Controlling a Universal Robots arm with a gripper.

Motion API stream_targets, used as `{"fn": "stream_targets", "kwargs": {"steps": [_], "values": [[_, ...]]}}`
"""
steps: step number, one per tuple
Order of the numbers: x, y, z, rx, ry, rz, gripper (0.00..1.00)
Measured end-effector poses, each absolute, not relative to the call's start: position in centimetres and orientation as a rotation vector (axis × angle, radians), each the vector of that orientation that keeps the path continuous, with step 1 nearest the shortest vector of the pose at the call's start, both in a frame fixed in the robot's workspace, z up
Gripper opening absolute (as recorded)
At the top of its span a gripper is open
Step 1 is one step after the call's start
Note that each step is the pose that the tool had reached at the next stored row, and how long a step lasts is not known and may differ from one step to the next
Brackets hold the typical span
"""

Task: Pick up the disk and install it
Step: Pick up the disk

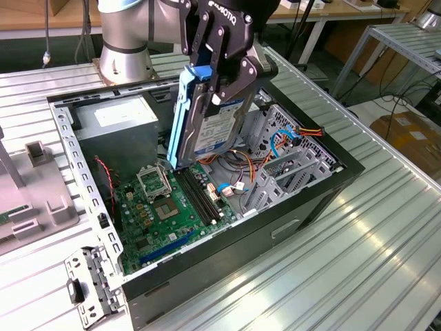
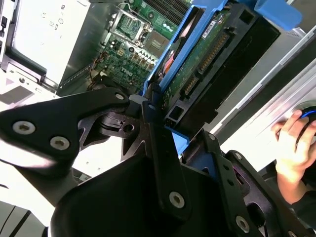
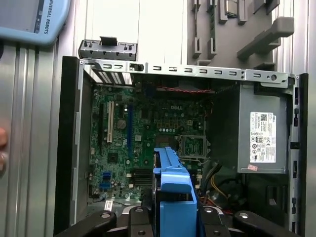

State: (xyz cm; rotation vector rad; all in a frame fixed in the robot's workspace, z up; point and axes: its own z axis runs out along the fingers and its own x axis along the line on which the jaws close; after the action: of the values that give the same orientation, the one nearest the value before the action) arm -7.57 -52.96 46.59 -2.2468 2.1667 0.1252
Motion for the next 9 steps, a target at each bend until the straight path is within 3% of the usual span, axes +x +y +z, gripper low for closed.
{"fn": "stream_targets", "kwargs": {"steps": [5,9], "values": [[-7.0,-53.4,46.6,-2.247,2.167,0.125,0.37],[-4.8,-55.5,46.5,-2.247,2.167,0.126,0.37]]}}
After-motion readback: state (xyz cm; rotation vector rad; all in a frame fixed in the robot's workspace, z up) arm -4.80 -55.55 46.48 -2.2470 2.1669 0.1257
